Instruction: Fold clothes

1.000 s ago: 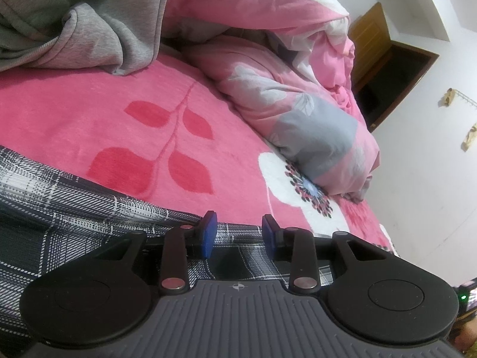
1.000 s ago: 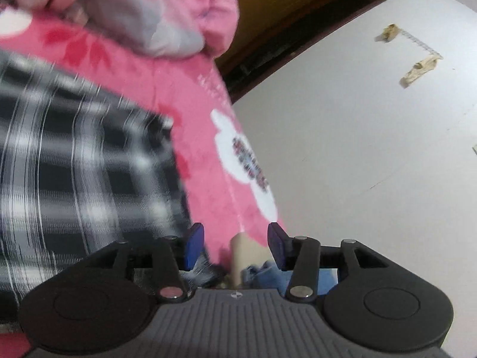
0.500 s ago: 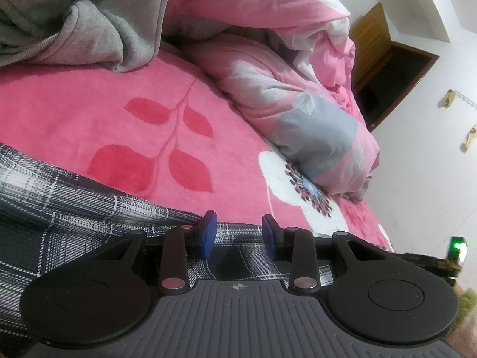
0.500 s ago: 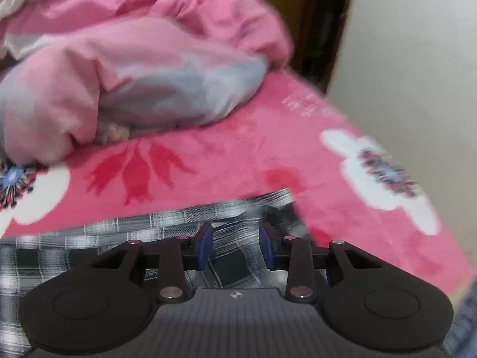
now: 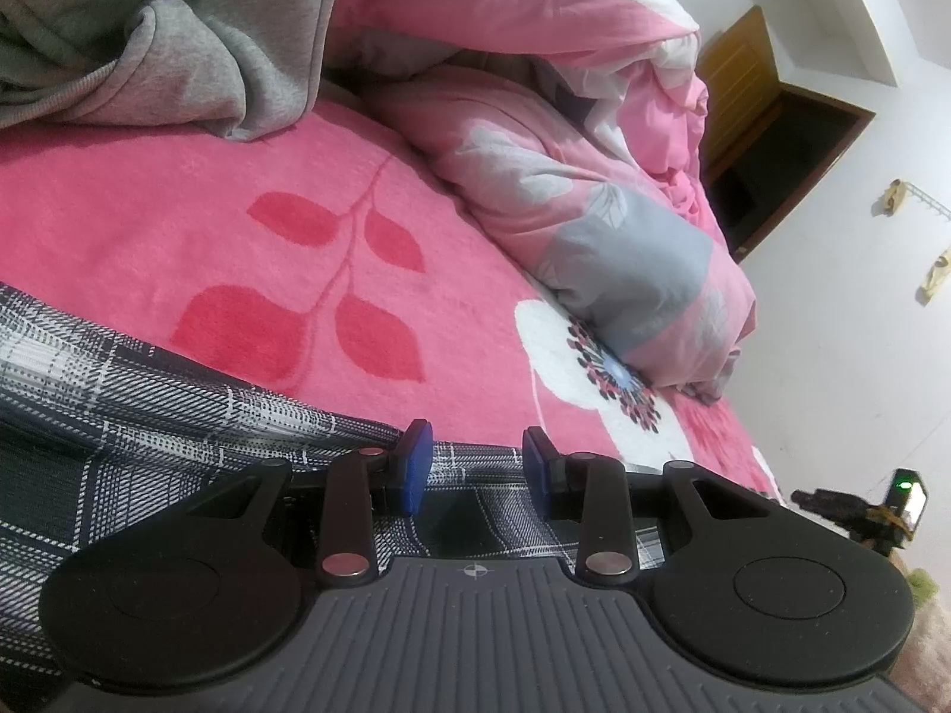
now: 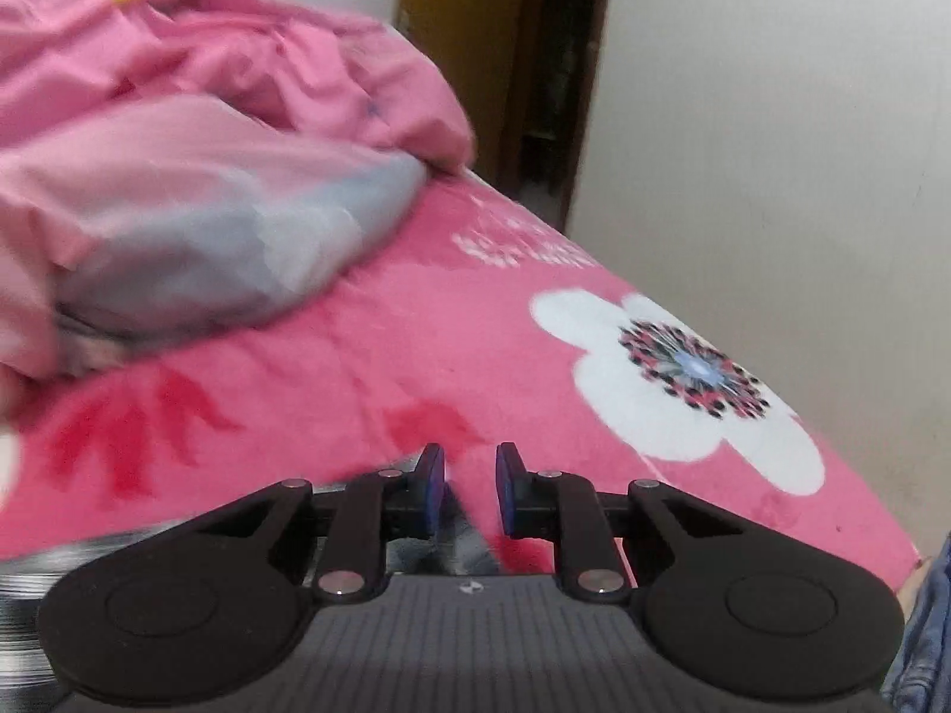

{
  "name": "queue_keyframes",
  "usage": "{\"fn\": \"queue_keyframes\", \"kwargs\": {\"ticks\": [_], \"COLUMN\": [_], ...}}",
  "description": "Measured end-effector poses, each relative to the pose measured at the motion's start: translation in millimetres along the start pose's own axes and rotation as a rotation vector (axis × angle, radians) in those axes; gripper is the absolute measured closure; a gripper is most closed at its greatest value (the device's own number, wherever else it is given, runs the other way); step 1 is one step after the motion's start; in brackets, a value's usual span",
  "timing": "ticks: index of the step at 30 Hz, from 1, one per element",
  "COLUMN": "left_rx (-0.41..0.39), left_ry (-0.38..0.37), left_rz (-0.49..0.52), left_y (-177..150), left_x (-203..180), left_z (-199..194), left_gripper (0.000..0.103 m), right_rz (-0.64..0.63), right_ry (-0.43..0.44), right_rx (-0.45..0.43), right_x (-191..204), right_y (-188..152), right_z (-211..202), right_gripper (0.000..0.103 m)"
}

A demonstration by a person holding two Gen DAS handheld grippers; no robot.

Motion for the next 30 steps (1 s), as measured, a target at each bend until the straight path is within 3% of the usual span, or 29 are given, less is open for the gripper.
{"fn": "queue_keyframes", "kwargs": {"ticks": [3,6,9,17,20,23,30], "left_rx": [-0.001,-0.002,-0.002,-0.003,-0.004,-0.005,-0.012], "left_ry": [-0.001,-0.002,-0.004,-0.008,-0.009,-0.011,-0.014], "left_rz": [-0.001,-0.003,-0.004,-0.009,-0.010,-0.011,-0.015], "left_y": [-0.3,-0.4,-0.2,0.4,0.3,0.2,0.0], "left_x": [0.3,0.5,0.9,1.8,1.9,2.1,2.3], "left_z": [-0.5,-0.8,-0.8,-0.4,-0.2,-0.5,-1.6], "left_gripper": [0.070,0.070,0.070,0.070,0.070,0.070,0.070], "right_rz": [0.005,0.159,0.315,0.457,0.465,0.462,0.401], "right_ry": [0.143,0.254,0.273,0.185,0.173,0.157,0.152], "right_rx": [0.041,0.159,0.266,0.461,0.467,0.453,0.302], "right_x": [14.8,19.1,20.1,24.6,24.8,22.8,29.9], "right_y": [0.8,1.8,2.6,-5.7,-6.0,-7.8,10.9], "right_z": [-17.2,-14.5,-3.2,33.6,35.3,35.0,14.4], "right_gripper": [0.082,0.079,0.077,0.077,0.078,0.099,0.102]}}
Point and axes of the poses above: each gripper's, at about its wrist camera, not at the fingertips, and z roughly the way its jaws point, x to its left, y to its top, the point moved 2 cm from there along z, roughly the way its jaws point, and after that the axes turned 3 degrees about -x, right-handed, at the moved point
